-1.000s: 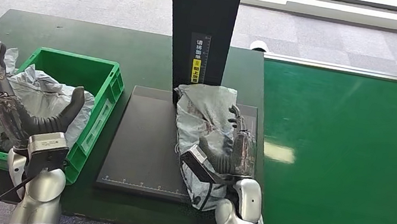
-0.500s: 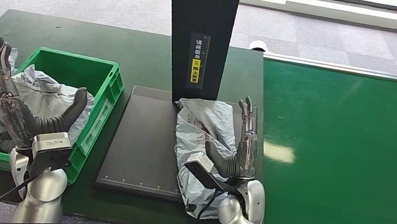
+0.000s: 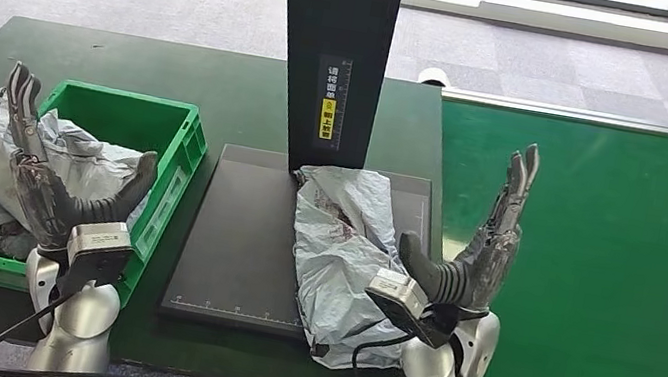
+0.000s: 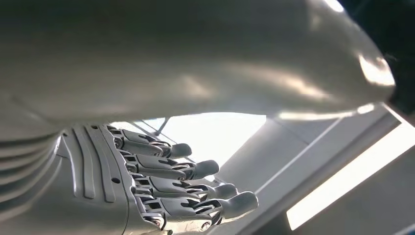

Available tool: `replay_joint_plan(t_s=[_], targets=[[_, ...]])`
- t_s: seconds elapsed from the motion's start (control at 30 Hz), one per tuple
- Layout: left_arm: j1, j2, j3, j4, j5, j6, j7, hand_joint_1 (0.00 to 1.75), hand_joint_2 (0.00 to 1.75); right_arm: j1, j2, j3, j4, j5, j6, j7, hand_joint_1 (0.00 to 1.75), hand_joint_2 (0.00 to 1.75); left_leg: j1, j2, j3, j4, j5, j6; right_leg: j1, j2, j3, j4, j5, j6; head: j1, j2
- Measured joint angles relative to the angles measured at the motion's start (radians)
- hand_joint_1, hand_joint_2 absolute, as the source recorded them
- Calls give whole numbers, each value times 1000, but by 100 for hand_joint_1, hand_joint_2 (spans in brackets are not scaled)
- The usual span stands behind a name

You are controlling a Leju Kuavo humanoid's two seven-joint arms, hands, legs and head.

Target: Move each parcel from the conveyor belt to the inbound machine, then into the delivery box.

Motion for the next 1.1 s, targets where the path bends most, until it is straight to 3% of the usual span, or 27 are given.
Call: replay_joint_plan(t_s=[0.17, 0.3, 0.57, 1.1], targets=[[-35, -1, -51, 117, 22, -14, 11, 0, 175, 31, -6, 0, -167, -60, 0, 0, 0, 175, -1, -2, 0, 0, 0, 0, 0, -1, 1, 0, 0, 0, 0, 0], [-99, -10, -136, 303, 97, -102, 34, 0, 175, 53, -11, -5, -300, -125, 0, 0, 0, 175, -1, -1, 0, 0, 0, 0, -1, -1, 1, 0, 1, 1, 0, 0], [-183, -34, -311, 643, 187, -193, 79, 0, 175, 66, -14, -24, -380, -168, 1, 1, 0, 175, -2, 0, 0, 0, 0, 1, -2, 0, 0, 0, 1, 1, 0, 0], [-235, -44, -544, 857, 285, -213, 120, 0, 175, 69, -14, -33, -393, -176, 1, 1, 0, 175, -1, 0, -1, 0, 0, 1, -2, 0, 0, 0, 1, 1, 0, 0]])
